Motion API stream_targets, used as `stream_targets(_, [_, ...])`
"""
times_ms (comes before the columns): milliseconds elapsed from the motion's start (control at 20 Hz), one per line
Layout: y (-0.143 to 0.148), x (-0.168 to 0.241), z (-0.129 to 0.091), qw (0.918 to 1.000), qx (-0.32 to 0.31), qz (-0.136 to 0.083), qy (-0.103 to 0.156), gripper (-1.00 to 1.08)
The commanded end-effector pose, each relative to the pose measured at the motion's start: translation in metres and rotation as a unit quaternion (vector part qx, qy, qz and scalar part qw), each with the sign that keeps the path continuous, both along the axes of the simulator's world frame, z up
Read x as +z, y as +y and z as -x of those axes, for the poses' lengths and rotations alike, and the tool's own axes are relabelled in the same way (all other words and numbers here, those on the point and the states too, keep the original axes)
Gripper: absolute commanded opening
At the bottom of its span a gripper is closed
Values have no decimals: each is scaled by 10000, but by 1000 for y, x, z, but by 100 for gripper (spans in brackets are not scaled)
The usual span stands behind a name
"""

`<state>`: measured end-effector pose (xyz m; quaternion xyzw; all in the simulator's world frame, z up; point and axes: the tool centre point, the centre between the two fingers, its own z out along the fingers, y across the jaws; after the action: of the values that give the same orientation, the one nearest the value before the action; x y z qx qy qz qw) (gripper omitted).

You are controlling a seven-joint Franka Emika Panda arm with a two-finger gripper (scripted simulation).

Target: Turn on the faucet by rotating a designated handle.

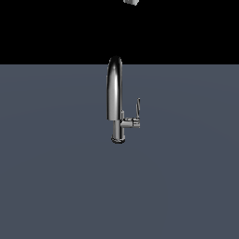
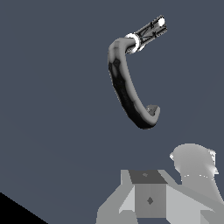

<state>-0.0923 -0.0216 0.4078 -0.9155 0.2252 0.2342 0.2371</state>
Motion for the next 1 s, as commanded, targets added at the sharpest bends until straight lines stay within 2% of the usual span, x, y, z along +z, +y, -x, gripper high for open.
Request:
stream_targets(0, [-4,-10,-13,9994,-216,-206,198,-100])
stream_targets(250, [-13,-31,-38,9940,-656,-628,604,-100])
stream_targets(500, [-22,-57,-60,9825,-1118,-1075,1033,-100])
stream_targets(750, [-31,-88,-81,9632,-1612,-1553,1491,-100])
stream_targets(950, [-39,-117,-97,9406,-2034,-1960,1883,-100])
